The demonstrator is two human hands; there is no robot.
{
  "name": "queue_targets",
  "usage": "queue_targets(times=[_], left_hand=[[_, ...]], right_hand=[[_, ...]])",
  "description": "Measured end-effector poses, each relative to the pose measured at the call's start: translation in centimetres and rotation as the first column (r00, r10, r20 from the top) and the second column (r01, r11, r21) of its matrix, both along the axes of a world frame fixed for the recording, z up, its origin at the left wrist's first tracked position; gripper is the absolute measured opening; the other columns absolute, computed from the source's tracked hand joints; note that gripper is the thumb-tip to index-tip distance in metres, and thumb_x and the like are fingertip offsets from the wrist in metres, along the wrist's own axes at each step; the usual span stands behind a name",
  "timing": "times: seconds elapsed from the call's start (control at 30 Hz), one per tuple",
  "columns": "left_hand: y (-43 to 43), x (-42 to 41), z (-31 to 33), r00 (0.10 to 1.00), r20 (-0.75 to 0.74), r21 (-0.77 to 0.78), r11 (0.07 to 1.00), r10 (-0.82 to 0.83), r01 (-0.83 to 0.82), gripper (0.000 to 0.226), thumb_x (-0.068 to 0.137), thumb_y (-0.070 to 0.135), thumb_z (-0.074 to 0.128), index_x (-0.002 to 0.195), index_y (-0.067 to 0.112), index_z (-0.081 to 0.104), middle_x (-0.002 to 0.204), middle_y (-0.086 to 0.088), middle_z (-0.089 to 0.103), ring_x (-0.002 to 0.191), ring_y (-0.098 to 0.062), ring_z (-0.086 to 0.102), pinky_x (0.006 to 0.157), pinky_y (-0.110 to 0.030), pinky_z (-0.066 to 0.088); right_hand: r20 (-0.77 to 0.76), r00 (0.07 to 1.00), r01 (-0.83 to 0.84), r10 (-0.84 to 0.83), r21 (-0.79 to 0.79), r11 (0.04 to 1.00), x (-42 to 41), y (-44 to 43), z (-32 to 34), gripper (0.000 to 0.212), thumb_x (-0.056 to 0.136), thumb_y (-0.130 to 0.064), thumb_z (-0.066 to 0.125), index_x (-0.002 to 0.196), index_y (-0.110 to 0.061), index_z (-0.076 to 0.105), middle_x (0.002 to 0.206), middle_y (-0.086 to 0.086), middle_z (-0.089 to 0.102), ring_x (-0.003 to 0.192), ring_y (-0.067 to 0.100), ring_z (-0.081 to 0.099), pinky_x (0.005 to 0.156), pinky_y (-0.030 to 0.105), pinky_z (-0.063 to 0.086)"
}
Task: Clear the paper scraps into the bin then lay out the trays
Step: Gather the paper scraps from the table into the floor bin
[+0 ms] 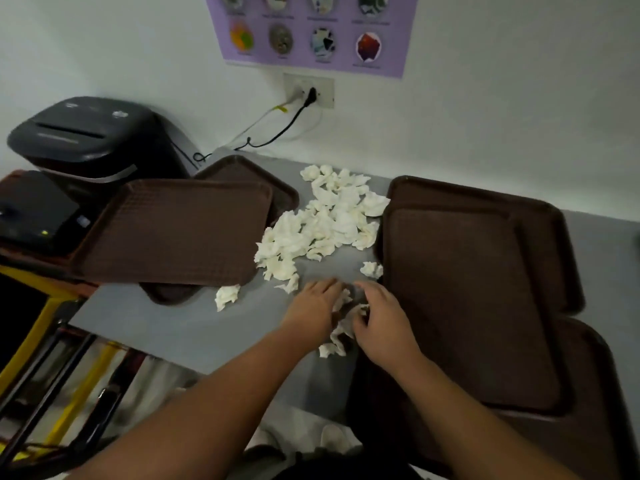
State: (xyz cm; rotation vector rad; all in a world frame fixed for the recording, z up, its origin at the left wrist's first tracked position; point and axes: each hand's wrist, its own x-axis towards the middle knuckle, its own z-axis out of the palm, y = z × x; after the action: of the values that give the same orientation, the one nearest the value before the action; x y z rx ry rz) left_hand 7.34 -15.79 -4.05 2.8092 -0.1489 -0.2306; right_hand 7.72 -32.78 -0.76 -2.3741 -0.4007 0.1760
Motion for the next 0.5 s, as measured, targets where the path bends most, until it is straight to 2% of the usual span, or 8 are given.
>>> queue_targets(times=[0.1, 0.23, 0.4, 0.5], left_hand=[[-0.2, 0.7, -0.7, 0.993, -0.032, 0.069, 0.991, -0.116, 0.118, 0.064, 0.087, 0.023, 0.065, 0.146, 0.015, 0.042, 0.148, -0.008, 0.043, 0.132, -0.031, 0.043, 0.110, -0.041, 0.036], [0.1, 0.7, -1.2, 0.984, 0.009, 0.041, 0.983, -0.177, 0.177, 0.042, 0.087, 0.021, 0.062, 0.129, 0.016, 0.058, 0.128, -0.005, 0.055, 0.118, -0.028, 0.051, 0.104, -0.033, 0.040], [1.0, 0.2, -0.6, 0.997, -0.008, -0.033, 0.996, -0.082, 0.082, 0.026, 0.088, 0.016, 0.063, 0.113, 0.010, 0.062, 0.118, -0.009, 0.058, 0.107, -0.029, 0.057, 0.090, -0.034, 0.045], [2.8, -0.6, 0.2, 0.997, 0.021, -0.213, 0.974, 0.078, -0.072, 0.028, 0.089, 0.005, 0.056, 0.116, 0.012, 0.062, 0.116, -0.011, 0.058, 0.102, -0.030, 0.059, 0.086, -0.034, 0.046]], right_hand=[[-0.006, 0.999, 0.053, -0.053, -0.010, 0.999, -0.4, -0.7, -0.2, 0.046, 0.089, -0.022, 0.058, 0.134, -0.019, 0.050, 0.137, -0.001, 0.050, 0.127, 0.017, 0.045, 0.104, 0.030, 0.041], [-0.021, 0.996, 0.082, -0.083, -0.023, 0.996, -0.9, -0.8, -0.6, 0.045, 0.090, -0.024, 0.058, 0.134, -0.023, 0.050, 0.138, -0.003, 0.049, 0.128, 0.016, 0.044, 0.105, 0.036, 0.042], [-0.022, 0.994, 0.110, -0.111, -0.036, 0.993, -1.9, 0.0, -0.6, 0.047, 0.088, -0.022, 0.060, 0.134, -0.023, 0.050, 0.138, -0.003, 0.049, 0.127, 0.016, 0.044, 0.104, 0.035, 0.043], [-0.012, 0.994, 0.106, -0.107, -0.036, 0.994, -2.4, 1.4, -0.5, 0.048, 0.088, -0.020, 0.061, 0.135, -0.020, 0.050, 0.138, -0.002, 0.049, 0.127, 0.017, 0.045, 0.105, 0.032, 0.041]])
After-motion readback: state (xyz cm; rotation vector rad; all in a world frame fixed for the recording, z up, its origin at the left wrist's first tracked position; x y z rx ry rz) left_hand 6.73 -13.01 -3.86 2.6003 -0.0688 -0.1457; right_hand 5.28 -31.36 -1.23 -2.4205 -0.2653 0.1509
